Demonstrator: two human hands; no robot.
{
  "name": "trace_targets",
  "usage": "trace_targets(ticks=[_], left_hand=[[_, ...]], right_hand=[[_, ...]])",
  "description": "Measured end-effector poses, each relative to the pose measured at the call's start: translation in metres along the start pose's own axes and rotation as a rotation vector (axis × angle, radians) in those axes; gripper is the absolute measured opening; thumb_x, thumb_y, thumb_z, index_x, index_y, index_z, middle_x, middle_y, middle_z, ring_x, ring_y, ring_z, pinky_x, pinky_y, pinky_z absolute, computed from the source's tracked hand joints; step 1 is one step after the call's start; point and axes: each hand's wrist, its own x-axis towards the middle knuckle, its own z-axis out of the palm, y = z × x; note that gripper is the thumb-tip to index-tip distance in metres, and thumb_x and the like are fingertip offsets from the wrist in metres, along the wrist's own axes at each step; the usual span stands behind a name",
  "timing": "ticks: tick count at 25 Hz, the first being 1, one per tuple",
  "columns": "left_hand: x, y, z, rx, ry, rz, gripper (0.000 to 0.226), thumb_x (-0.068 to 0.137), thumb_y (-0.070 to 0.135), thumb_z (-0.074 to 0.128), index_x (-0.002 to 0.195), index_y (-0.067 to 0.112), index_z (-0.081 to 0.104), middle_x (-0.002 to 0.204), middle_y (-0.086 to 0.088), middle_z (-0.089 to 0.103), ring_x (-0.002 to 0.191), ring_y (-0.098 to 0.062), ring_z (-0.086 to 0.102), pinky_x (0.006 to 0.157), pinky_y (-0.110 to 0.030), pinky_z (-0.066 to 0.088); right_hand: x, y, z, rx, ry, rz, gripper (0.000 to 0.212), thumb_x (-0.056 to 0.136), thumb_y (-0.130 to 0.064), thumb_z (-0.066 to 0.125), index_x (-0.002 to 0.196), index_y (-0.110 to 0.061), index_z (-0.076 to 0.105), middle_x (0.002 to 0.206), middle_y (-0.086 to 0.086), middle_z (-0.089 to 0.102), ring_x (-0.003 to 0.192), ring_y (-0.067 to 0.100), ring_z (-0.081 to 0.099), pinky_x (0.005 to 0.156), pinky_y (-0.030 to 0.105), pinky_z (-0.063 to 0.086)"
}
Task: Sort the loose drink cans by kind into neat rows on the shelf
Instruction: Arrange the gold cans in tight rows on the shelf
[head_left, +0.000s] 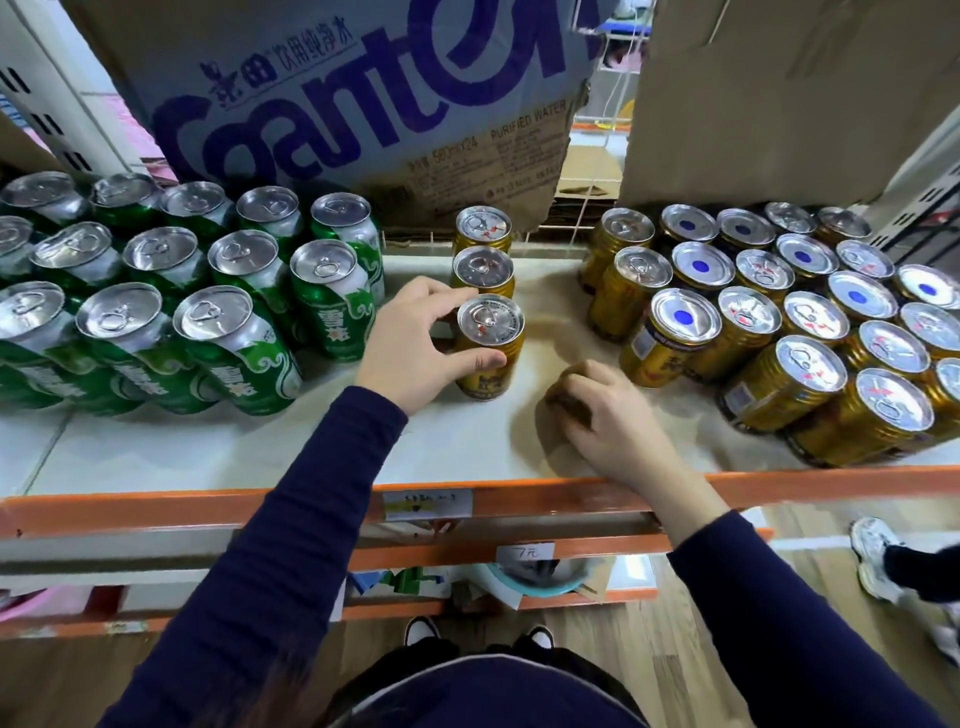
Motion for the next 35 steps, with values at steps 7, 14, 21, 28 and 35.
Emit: trace_targets(ticks=[7,14,21,28,35], left_hand=[[0.000,0.015,0.001,0.052,0.024,0.134,0.059,0.073,0.042,0.078,0.120,0.010,0.061,0.116,-0.005,0.052,0.110,-0.016,0.049,0.096,-0.028,0.041],[0.027,0.076,0.045,-0.030,-0.061,0.337,0.029,0.083,0.022,0.071,0.110,0.012,0.066,0.104,-0.002,0.061,0.091,-0.011,0.056,0.081,-0.017,0.046],[0.039,0.112,0.136,0.003,-0.167,-0.095,0.075,0.063,0.039,0.086,0.119,0.012,0.046,0.116,-0.008,0.059,0.104,-0.026,0.056,0.084,-0.033,0.045],[0.019,0.112,0.125,0.049,-0.063,-0.153,0.066,0.061,0.035,0.085,0.112,0.016,0.049,0.107,-0.002,0.061,0.097,-0.020,0.059,0.084,-0.040,0.050],[-0.019,0.096,0.067,0.270,-0.115,-0.194,0.074,0.055,0.057,0.068,0.119,0.023,0.055,0.107,0.007,0.061,0.094,-0.012,0.057,0.082,-0.028,0.050]], right_hand=[[-0.007,-0.010,-0.013,0.072,0.082,0.045,0.015,0.080,-0.002,0.068,0.094,-0.003,0.070,0.091,0.013,0.064,0.087,0.034,0.061,0.075,0.040,0.051],[-0.024,0.042,-0.111,-0.027,0.504,0.151,0.012,0.082,-0.006,0.068,0.094,-0.008,0.070,0.094,0.005,0.065,0.091,0.021,0.060,0.083,0.025,0.044],[-0.004,0.106,-0.145,-0.192,-0.055,0.258,0.069,0.075,-0.034,0.077,0.135,-0.012,0.050,0.130,0.014,0.055,0.122,0.032,0.047,0.099,0.037,0.040],[0.017,0.111,-0.148,-0.191,-0.107,0.031,0.058,0.063,-0.035,0.077,0.118,-0.030,0.060,0.090,-0.002,0.050,0.093,0.020,0.048,0.072,0.030,0.037],[0.034,0.087,-0.146,0.096,-0.298,-0.144,0.045,0.065,-0.036,0.084,0.103,-0.030,0.060,0.092,-0.009,0.059,0.082,0.004,0.055,0.063,0.009,0.040]])
